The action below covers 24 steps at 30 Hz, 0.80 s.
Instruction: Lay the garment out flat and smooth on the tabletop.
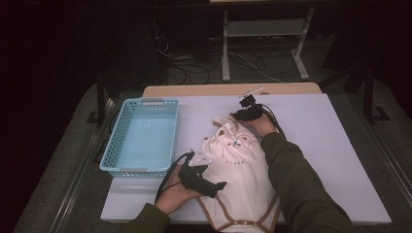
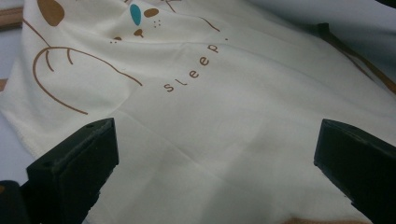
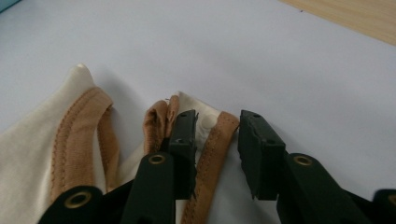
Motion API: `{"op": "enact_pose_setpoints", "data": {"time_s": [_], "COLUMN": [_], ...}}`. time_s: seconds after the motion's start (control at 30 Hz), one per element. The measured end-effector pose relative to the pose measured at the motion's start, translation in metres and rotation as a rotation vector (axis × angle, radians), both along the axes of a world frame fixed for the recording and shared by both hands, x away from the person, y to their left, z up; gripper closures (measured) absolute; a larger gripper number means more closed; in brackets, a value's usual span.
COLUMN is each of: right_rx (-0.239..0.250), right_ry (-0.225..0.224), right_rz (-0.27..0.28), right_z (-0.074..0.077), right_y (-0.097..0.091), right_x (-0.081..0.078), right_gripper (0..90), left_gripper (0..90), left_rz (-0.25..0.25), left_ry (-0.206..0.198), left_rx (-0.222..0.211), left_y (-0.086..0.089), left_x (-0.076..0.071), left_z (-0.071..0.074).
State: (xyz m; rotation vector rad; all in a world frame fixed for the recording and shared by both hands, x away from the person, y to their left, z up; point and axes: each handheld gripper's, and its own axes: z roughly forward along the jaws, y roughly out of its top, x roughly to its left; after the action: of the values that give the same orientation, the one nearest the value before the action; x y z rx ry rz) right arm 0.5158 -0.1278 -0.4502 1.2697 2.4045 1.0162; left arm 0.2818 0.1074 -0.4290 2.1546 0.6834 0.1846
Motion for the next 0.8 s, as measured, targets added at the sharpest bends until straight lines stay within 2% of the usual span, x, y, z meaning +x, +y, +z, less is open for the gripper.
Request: {"op": "enact_pose_setpoints", "data": {"time_s": [0.13,0.3,0.53,0.63,0.8], "right_rx": [-0.027,-0.015,-0.017,-0.006,-0.029], "right_ry": [-0.005,0.015,0.017,0.024,0.009], "right_rz": [0.014,0.023,0.021,0.017,0.004], "right_z": [0.0011,0.0018,0.0023,0.0028,0.0048], "right_y": [0.0014,0.0024,0.0032,0.002,-0.0031], "right_x": [-0.0015,-0.0023,-0.0025,-0.0022,-0.0013], "right_gripper": [73.7,82.9,84.6,84.6,84.7], "left_gripper": [0.0,0.0,0.0,0.0,0.0], "left_rz": [-0.009,-0.01,-0.01,0.0,0.0], "left_ry": [-0.001,-0.003,-0.001,0.002,0.004], "left_rx": [0.016,0.018,0.02,0.008,0.01], "left_y": [0.0007,0.0005,0.0005,0.0,0.0001], "left_x": [0.0005,0.0004,0.0004,0.0001,0.0003], "left_z": [0.0002,-0.0001,-0.0005,-0.0008,-0.001]}}
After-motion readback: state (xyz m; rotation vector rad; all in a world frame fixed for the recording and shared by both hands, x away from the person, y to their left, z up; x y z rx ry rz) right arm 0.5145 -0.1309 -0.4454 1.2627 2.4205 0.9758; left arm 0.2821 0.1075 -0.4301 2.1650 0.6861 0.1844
